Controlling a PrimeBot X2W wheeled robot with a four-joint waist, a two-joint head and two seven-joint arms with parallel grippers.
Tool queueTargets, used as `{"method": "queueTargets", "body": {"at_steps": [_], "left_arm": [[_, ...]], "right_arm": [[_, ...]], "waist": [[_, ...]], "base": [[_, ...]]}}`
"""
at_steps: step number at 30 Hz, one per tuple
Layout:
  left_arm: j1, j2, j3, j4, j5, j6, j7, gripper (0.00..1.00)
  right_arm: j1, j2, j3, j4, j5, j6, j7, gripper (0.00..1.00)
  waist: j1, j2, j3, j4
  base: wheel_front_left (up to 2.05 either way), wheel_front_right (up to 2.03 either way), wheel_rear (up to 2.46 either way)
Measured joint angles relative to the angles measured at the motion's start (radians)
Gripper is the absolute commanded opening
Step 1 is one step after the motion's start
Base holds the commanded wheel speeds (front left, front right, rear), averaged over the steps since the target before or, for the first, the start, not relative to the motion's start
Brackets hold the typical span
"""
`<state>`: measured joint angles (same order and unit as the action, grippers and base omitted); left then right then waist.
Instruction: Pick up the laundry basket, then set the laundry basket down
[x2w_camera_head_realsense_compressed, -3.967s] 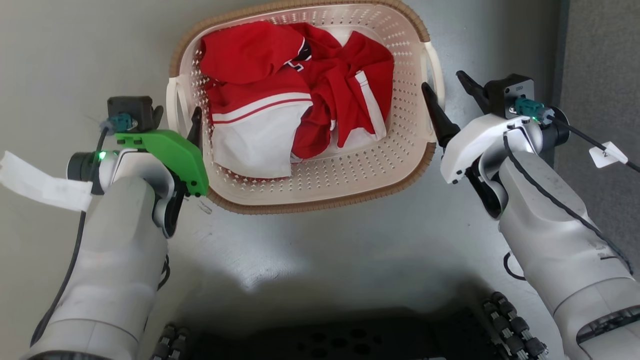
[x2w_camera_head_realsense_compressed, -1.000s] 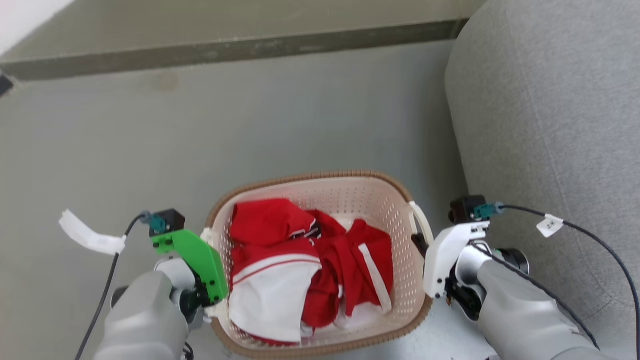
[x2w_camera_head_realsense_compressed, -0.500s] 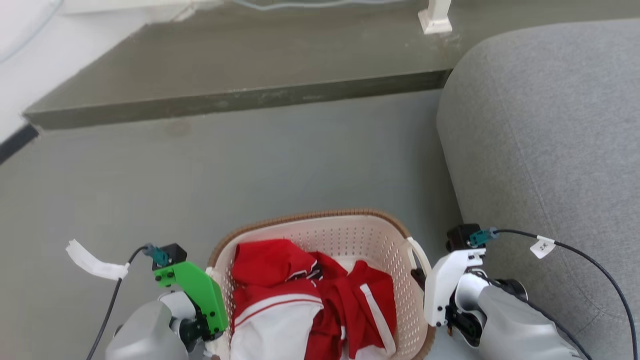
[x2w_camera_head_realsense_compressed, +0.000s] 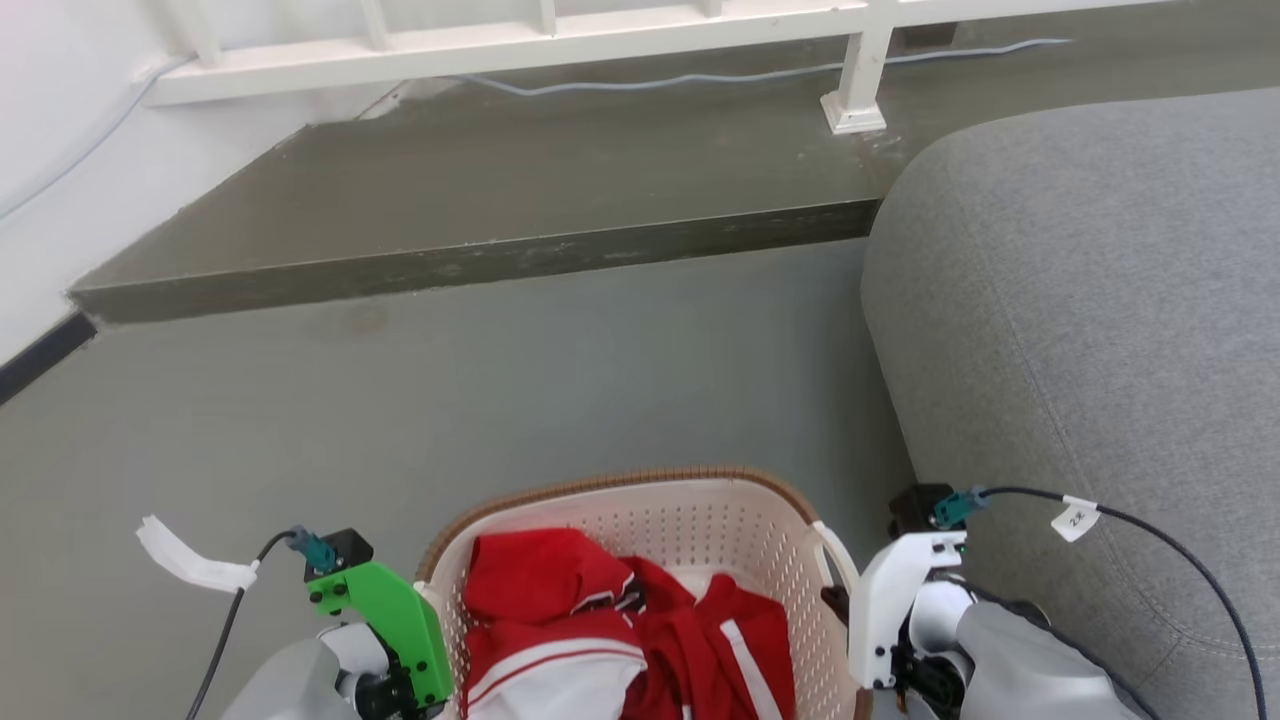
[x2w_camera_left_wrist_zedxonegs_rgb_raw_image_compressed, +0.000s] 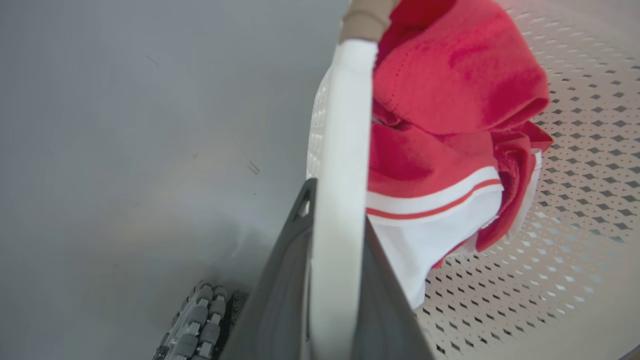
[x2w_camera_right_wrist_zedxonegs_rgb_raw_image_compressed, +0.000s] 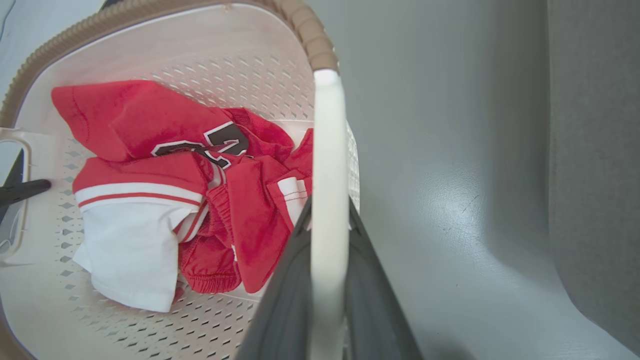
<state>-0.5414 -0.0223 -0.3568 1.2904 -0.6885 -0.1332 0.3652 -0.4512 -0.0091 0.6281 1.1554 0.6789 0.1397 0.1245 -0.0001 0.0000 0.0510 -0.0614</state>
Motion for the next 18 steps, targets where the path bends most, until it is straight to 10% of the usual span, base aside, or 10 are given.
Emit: {"method": "queueTargets", "body": {"at_steps": [18], "left_arm": [[0.016, 0.002, -0.001, 0.001, -0.001, 0.000, 0.012, 0.00]], "right_arm": [[0.014, 0.002, 0.012, 0.007, 0.019, 0.000, 0.017, 0.00]], "waist": [[0.0000, 0.0000, -0.019, -0.012]], "base": [[0.00, 0.00, 0.00]]}}
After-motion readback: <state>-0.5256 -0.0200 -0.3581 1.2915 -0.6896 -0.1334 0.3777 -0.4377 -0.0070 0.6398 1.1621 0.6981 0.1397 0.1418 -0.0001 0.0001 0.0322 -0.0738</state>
